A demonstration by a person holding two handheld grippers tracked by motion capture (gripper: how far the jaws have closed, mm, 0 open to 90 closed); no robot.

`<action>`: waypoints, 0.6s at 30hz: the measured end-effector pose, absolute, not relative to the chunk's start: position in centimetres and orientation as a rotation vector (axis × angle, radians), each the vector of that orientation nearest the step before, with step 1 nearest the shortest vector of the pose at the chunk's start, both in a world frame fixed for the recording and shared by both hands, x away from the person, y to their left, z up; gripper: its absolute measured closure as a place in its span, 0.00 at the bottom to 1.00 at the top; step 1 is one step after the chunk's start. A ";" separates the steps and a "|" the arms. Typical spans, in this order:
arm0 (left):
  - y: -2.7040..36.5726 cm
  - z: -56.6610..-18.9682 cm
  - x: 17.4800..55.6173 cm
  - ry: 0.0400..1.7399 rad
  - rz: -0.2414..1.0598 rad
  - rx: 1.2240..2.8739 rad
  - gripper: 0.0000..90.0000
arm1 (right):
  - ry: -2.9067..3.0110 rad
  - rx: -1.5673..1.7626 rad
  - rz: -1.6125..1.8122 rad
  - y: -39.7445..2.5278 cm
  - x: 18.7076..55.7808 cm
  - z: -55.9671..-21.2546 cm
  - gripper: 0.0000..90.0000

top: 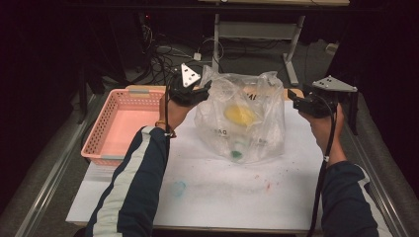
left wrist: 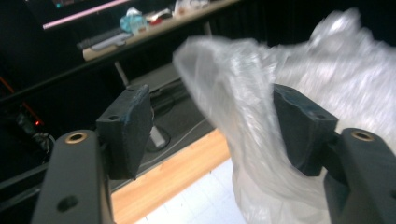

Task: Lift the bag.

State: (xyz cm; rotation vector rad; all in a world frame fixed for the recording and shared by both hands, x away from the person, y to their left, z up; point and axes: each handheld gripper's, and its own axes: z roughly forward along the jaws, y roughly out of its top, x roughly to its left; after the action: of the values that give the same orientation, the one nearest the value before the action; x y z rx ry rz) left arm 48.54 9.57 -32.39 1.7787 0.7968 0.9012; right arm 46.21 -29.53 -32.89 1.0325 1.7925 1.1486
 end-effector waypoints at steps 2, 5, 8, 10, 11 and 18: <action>10.1 -31.6 47.9 0.783 0.904 1.758 0.29 | 1.797 1.018 1.164 -29.2 45.8 -32.7 0.45; 10.7 -30.7 47.1 0.756 0.902 1.764 0.26 | 1.800 1.000 1.170 -28.7 45.2 -32.6 0.44; 11.3 -30.2 46.1 0.733 0.904 1.765 0.24 | 1.800 0.972 1.171 -28.1 44.4 -32.5 0.43; 11.6 -30.2 45.5 0.713 0.919 1.775 0.24 | 1.803 0.950 1.183 -27.8 44.0 -32.6 0.42; 11.7 -30.3 45.2 0.705 0.925 1.780 0.24 | 1.800 0.947 1.181 -27.7 43.8 -32.7 0.42; 13.1 -31.6 43.8 0.695 0.955 1.786 0.24 | 1.811 0.927 1.194 -27.1 42.8 -33.4 0.39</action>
State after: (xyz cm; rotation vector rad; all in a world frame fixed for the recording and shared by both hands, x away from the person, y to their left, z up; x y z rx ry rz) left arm 43.75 13.06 -31.62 1.7856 0.6948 0.9547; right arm 42.83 -27.11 -33.44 0.9269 1.8105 1.1936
